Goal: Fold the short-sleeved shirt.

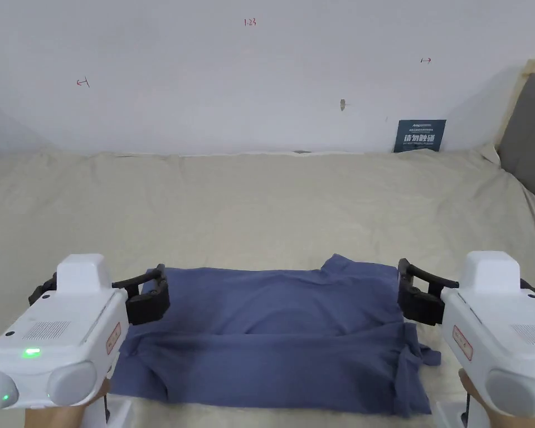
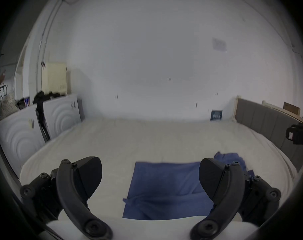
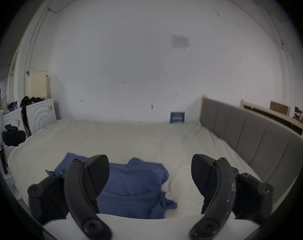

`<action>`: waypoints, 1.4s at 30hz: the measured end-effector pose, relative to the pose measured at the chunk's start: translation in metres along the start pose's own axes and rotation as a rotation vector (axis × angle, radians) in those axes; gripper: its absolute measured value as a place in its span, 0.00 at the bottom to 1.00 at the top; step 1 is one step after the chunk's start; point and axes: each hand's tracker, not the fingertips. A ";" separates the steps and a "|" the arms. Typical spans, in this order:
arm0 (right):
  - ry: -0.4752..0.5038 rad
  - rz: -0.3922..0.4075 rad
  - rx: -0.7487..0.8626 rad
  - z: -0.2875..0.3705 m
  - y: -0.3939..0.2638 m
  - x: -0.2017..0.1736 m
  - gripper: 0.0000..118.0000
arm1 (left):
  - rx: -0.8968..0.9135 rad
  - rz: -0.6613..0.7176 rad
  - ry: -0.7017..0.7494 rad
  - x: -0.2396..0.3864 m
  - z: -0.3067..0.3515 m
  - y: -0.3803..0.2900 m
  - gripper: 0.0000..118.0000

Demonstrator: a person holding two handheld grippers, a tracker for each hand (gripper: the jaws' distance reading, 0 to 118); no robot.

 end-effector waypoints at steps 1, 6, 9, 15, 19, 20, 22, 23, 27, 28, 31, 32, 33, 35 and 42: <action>-0.005 0.012 0.030 0.013 0.002 -0.003 0.84 | 0.035 -0.005 0.007 0.005 0.009 0.001 0.97; -0.044 0.067 0.106 0.057 0.000 -0.016 0.59 | 0.121 -0.030 0.012 0.023 0.043 -0.007 0.74; -0.066 0.102 0.123 0.070 -0.005 -0.021 0.13 | 0.125 -0.035 0.017 0.030 0.054 -0.014 0.25; -0.037 0.093 0.116 0.074 -0.011 -0.021 0.02 | 0.091 0.015 -0.040 0.031 0.063 -0.021 0.00; -0.039 0.084 0.123 0.074 -0.008 -0.021 0.01 | 0.086 -0.011 -0.038 0.028 0.061 -0.022 0.00; -0.041 0.084 0.124 0.073 -0.007 -0.020 0.01 | 0.080 -0.012 -0.041 0.025 0.059 -0.022 0.00; -0.043 0.085 0.125 0.069 -0.006 -0.019 0.01 | 0.049 -0.024 -0.049 0.019 0.054 -0.022 0.00; -0.042 0.086 0.122 0.068 -0.005 -0.020 0.01 | 0.029 -0.030 -0.047 0.017 0.049 -0.023 0.00; -0.045 0.085 0.117 0.061 -0.003 -0.019 0.01 | -0.088 -0.046 -0.066 -0.001 0.023 -0.029 0.00; -0.045 0.084 0.114 0.058 -0.003 -0.019 0.01 | -0.147 -0.036 -0.075 -0.007 0.013 -0.031 0.00; -0.046 0.089 0.101 0.049 -0.003 -0.020 0.01 | -0.305 -0.025 -0.080 -0.024 -0.021 -0.042 0.05; -0.046 0.092 0.095 0.045 -0.004 -0.020 0.01 | -0.343 -0.017 -0.080 -0.030 -0.033 -0.049 0.10; -0.047 0.092 0.088 0.042 -0.004 -0.020 0.01 | -0.397 -0.019 -0.084 -0.036 -0.044 -0.056 0.22; -0.050 0.090 0.074 0.034 -0.005 -0.020 0.01 | -0.462 0.021 -0.069 -0.048 -0.065 -0.071 0.47; -0.081 0.084 0.012 0.005 -0.017 -0.015 0.01 | -0.694 0.060 0.016 -0.073 -0.119 -0.126 0.93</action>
